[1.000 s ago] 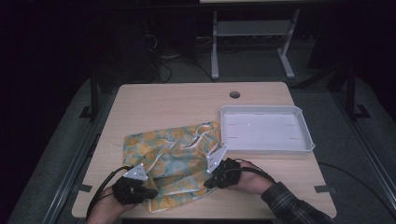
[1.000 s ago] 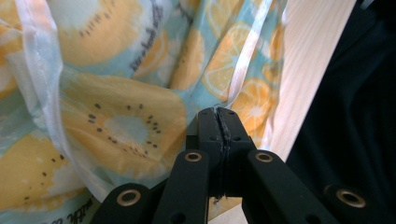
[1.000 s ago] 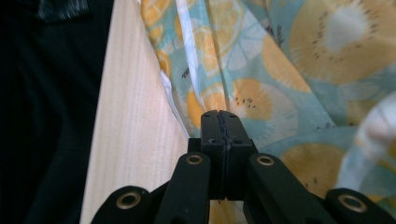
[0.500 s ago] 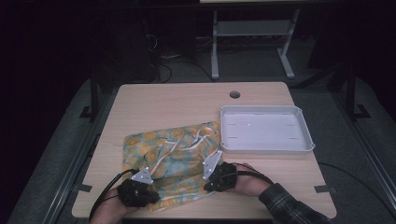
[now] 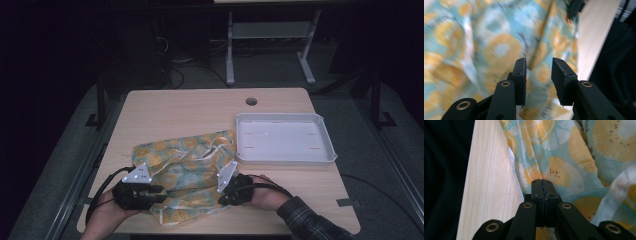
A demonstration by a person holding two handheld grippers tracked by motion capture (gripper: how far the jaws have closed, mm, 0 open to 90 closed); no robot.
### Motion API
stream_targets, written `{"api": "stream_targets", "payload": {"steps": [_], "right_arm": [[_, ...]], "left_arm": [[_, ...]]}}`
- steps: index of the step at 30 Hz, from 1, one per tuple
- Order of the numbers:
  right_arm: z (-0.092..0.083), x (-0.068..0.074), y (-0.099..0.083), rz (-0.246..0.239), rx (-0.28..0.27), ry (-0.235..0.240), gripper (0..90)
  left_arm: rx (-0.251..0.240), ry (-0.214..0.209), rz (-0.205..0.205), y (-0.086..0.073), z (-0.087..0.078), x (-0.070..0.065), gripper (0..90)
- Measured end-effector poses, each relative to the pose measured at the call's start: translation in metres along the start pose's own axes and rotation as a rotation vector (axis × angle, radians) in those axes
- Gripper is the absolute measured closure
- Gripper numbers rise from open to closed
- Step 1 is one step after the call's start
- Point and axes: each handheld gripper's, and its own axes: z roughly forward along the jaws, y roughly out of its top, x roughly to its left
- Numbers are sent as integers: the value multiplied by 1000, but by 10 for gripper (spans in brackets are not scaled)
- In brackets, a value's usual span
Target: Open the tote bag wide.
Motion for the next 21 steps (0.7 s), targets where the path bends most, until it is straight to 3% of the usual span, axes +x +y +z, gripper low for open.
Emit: {"api": "stream_targets", "payload": {"steps": [11, 15, 21], "right_arm": [[0, -1, 0, 7, -5, 10, 880], [0, -1, 0, 7, -5, 10, 880], [0, -1, -1, 6, -6, 10, 880]], "left_arm": [[-12, 24, 50, 33, 20, 25, 572], [-37, -2, 62, 51, 32, 30, 549], [-21, -40, 114, 78, 58, 33, 545]]}}
